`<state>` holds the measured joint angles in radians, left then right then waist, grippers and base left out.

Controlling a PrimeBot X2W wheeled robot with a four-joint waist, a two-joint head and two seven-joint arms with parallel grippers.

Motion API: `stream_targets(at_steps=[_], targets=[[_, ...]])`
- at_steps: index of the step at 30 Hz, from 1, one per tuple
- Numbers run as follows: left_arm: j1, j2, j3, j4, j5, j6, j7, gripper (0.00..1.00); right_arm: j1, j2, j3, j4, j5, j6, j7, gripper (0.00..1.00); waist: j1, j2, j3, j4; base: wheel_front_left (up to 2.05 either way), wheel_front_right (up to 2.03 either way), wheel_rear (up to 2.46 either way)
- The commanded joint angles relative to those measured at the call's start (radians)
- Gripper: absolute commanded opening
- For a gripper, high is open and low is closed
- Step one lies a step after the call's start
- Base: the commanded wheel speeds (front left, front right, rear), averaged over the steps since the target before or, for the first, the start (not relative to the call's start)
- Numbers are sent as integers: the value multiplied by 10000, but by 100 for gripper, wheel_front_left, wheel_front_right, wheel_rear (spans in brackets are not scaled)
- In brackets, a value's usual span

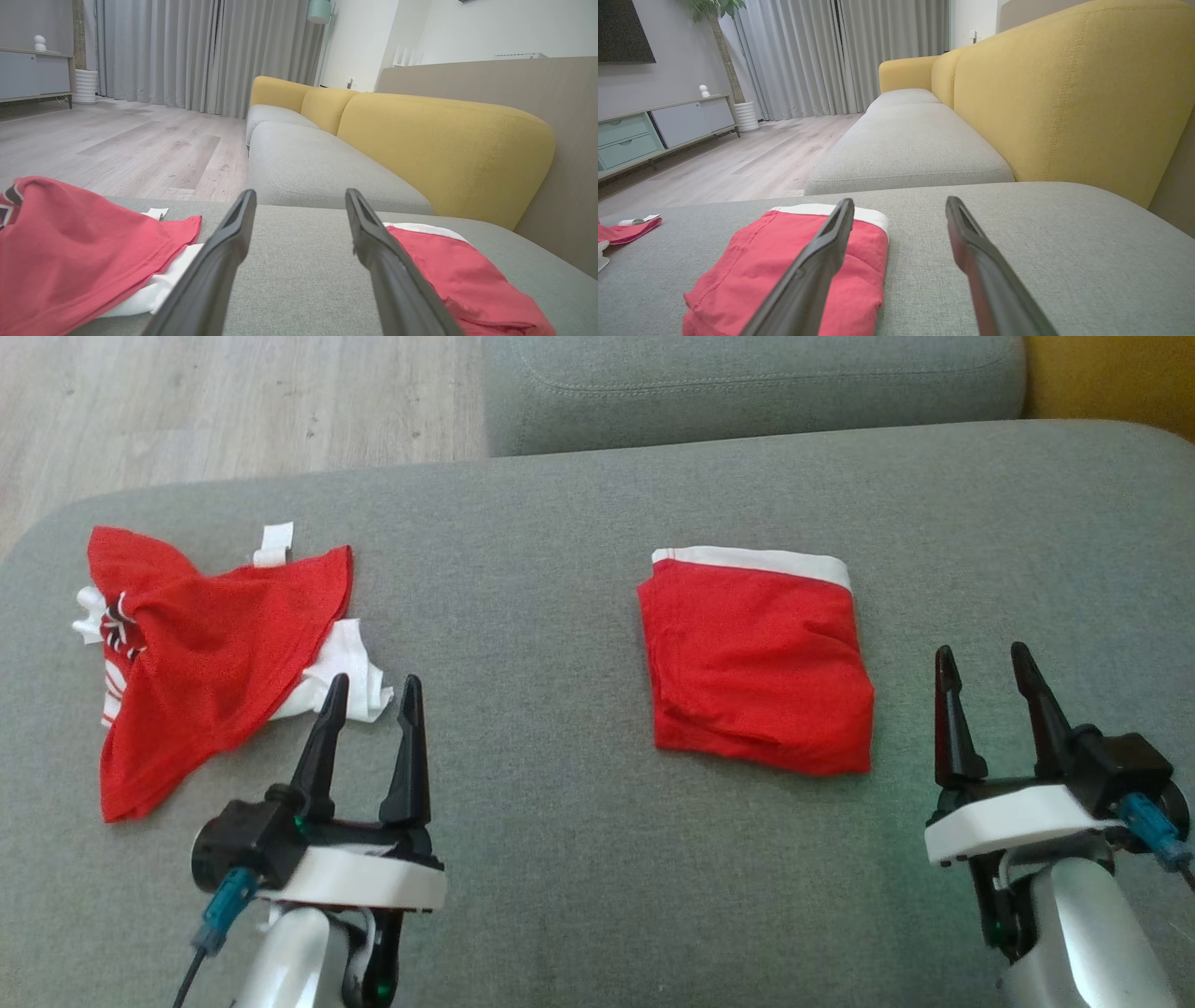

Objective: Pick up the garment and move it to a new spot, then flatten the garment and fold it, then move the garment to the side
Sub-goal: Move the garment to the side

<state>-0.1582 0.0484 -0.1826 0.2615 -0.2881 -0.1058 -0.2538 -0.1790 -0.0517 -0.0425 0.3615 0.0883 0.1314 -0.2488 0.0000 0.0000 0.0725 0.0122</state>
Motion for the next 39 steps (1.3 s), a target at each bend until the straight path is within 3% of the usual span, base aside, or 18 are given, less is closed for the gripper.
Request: stream_targets(at_steps=[1,7,14,23,33,34,36,39], targets=[[-396,27,381,-357,102,-26,-80,100,-405,13,243,-365,24,-7,-119,100,0,0,17,32,0,0,0],[-500,21,241,-438,93,-59,-80,100,-677,13,150,-320,-156,-7,75,100,0,0,234,236,0,0,0],[-803,20,-33,-489,6,-78,-80,100,-1474,14,-6,361,-251,-7,1056,100,0,0,828,681,0,0,0],[-1249,19,-487,-375,-155,-102,-80,100,-2668,14,-452,2722,431,-7,2236,100,0,0,1589,1364,0,0,0],[-1406,19,-616,-346,-222,-56,-80,100,-3598,14,-248,5083,611,-7,1831,100,0,0,1853,1569,0,0,0],[-1423,19,-611,-341,-224,-45,-80,100,-3676,14,-223,5230,536,-7,1756,87,0,0,1864,1552,0,0,0],[-1464,19,-619,-341,-227,-35,-80,100,-3835,14,-232,5436,310,-7,1556,0,0,0,1879,1500,0,0,0],[-1519,19,-660,-341,-234,-31,-80,100,-4030,14,-284,5575,-233,-7,1231,0,0,0,1856,1378,0,0,0]])
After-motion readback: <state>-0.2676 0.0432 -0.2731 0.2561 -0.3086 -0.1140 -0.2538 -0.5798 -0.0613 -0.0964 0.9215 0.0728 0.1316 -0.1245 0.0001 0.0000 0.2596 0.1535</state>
